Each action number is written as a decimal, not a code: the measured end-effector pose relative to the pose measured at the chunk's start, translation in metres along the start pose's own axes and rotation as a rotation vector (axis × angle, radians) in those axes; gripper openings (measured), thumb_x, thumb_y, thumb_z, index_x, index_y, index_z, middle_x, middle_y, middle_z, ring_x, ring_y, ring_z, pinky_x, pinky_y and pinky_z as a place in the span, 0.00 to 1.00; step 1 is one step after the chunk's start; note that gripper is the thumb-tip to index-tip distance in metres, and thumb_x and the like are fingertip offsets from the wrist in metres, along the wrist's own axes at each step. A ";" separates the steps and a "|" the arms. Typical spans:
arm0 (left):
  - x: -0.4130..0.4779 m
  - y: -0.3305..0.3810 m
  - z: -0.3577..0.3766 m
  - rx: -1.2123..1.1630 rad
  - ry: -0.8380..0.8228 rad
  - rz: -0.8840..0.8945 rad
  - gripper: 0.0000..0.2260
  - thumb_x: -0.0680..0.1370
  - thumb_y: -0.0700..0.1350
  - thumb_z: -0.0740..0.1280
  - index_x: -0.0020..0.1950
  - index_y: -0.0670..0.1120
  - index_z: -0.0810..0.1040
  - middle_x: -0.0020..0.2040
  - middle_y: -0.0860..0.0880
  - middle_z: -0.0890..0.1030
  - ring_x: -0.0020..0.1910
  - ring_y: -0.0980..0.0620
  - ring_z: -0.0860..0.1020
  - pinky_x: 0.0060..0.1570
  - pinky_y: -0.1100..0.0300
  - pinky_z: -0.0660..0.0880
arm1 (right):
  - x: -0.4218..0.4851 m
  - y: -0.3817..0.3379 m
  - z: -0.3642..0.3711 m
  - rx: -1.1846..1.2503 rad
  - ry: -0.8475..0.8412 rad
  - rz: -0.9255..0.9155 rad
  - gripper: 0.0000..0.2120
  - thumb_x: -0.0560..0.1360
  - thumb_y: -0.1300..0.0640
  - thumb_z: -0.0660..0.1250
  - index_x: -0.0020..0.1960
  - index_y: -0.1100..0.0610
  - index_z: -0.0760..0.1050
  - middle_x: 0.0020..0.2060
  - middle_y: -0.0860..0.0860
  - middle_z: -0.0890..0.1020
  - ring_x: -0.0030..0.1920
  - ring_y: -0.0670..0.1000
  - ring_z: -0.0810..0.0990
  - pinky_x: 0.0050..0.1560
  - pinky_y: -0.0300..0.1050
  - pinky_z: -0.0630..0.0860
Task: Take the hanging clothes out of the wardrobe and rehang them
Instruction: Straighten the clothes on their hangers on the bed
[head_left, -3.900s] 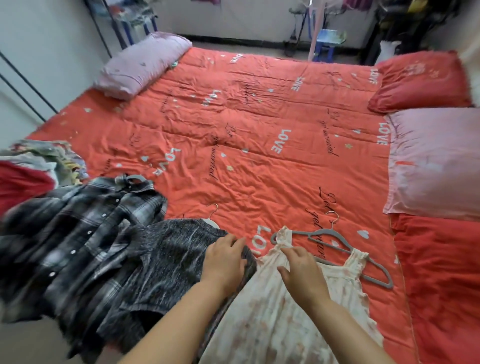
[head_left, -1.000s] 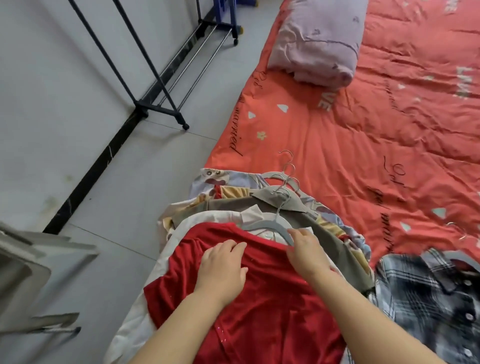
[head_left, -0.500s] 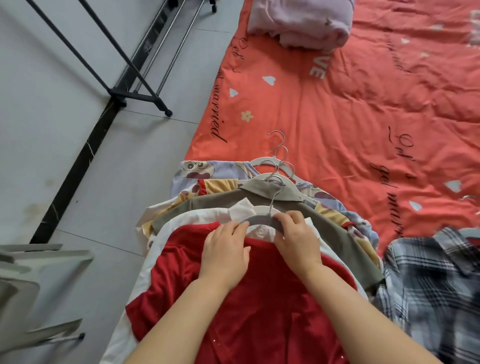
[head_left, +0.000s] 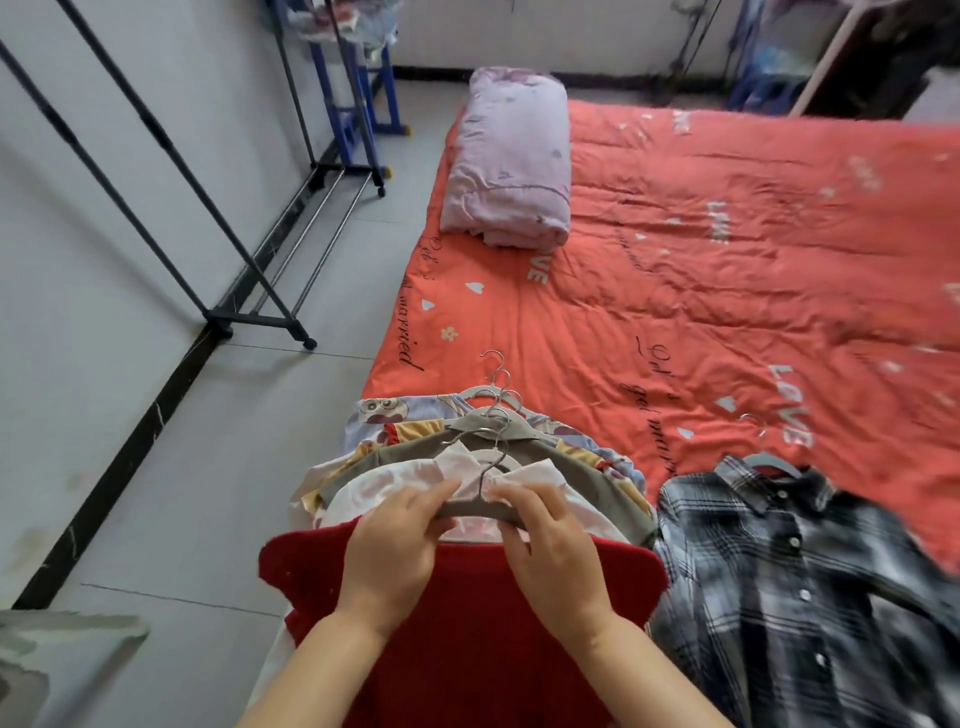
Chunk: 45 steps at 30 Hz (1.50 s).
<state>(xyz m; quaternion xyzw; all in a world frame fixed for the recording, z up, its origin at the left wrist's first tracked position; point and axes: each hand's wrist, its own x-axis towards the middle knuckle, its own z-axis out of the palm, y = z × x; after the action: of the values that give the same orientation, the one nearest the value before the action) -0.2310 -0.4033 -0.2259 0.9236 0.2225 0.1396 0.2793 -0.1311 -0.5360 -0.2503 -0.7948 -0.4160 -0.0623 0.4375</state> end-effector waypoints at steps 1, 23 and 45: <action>-0.011 0.010 -0.010 -0.008 0.031 0.049 0.17 0.73 0.53 0.57 0.60 0.57 0.73 0.46 0.52 0.83 0.45 0.49 0.81 0.42 0.52 0.79 | -0.006 -0.011 -0.012 -0.031 0.010 -0.001 0.14 0.68 0.60 0.65 0.54 0.52 0.72 0.46 0.47 0.75 0.46 0.44 0.74 0.52 0.27 0.68; -0.240 0.290 -0.052 -0.214 0.175 0.800 0.17 0.68 0.49 0.67 0.57 0.57 0.75 0.37 0.54 0.81 0.30 0.51 0.79 0.26 0.61 0.74 | -0.291 -0.179 -0.312 -0.711 0.528 0.299 0.17 0.72 0.48 0.60 0.61 0.47 0.70 0.40 0.45 0.80 0.40 0.46 0.79 0.41 0.37 0.73; -0.343 0.633 0.185 -0.302 -0.156 0.720 0.17 0.73 0.46 0.71 0.61 0.55 0.78 0.44 0.52 0.81 0.44 0.48 0.80 0.41 0.56 0.75 | -0.477 0.005 -0.660 -0.852 0.488 0.383 0.17 0.73 0.47 0.59 0.59 0.49 0.76 0.42 0.47 0.81 0.40 0.50 0.81 0.36 0.41 0.76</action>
<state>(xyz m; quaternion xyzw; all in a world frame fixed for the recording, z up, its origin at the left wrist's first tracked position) -0.2453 -1.1270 -0.0545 0.8989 -0.1602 0.1894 0.3613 -0.2606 -1.3198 -0.0720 -0.9263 -0.0873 -0.3280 0.1634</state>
